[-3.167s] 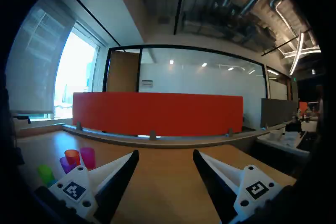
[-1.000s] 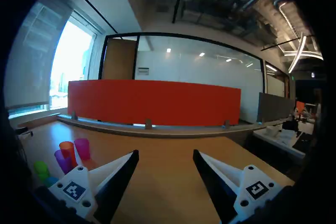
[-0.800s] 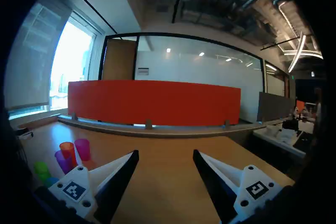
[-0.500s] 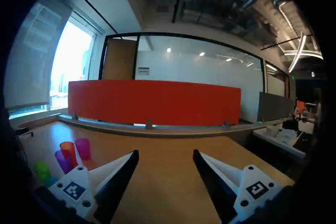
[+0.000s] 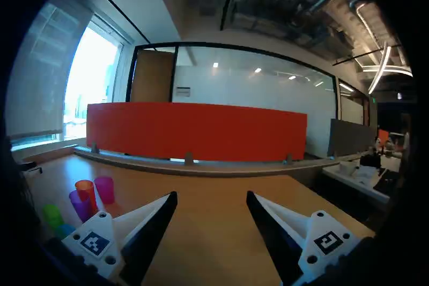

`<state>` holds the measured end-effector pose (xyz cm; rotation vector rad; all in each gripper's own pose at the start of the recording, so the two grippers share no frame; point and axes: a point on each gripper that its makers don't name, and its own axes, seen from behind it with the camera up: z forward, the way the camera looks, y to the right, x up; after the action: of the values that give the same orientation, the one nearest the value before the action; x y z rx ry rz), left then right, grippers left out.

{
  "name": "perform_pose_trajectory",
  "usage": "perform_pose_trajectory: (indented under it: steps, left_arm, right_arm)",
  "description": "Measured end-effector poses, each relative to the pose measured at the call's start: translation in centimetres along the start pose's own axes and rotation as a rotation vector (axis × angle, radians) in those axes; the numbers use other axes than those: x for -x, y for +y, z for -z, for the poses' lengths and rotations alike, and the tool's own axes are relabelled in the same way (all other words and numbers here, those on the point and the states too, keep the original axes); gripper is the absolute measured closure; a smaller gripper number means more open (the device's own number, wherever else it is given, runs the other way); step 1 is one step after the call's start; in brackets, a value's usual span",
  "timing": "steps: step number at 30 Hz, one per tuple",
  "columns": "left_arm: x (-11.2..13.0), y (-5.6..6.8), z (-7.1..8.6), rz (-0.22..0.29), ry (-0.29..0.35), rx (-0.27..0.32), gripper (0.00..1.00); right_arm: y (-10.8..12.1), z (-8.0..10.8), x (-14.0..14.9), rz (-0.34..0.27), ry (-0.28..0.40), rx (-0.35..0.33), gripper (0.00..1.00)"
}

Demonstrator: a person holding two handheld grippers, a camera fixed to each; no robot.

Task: Pour water

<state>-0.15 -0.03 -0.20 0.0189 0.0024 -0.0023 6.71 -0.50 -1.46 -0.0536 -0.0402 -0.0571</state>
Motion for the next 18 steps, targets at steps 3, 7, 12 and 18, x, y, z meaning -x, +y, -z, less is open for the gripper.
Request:
perform_pose_trajectory:
  steps: [3, 7, 12, 18]
  left_arm:
    - [0.0, 0.0, 0.0, 0.0, 0.0, 0.0, 0.09]
    - [0.0, 0.0, 0.0, -0.001, 0.0, 0.0, 0.09]
    - [0.0, -0.1, 0.0, -0.001, 0.0, 0.0, 0.09]
    - [0.0, 0.0, 0.0, -0.001, -0.001, 0.0, 0.08]
  right_arm:
    - [0.4, 0.2, -0.3, 0.003, 0.012, 0.005, 0.0]
    - [1.2, 0.5, -0.6, 0.012, 0.034, 0.01, 0.0]
    - [2.1, 0.7, -0.6, 0.025, 0.059, 0.019, 0.0]
    - [2.4, 0.5, -0.4, 0.016, 0.08, 0.019, 0.0]
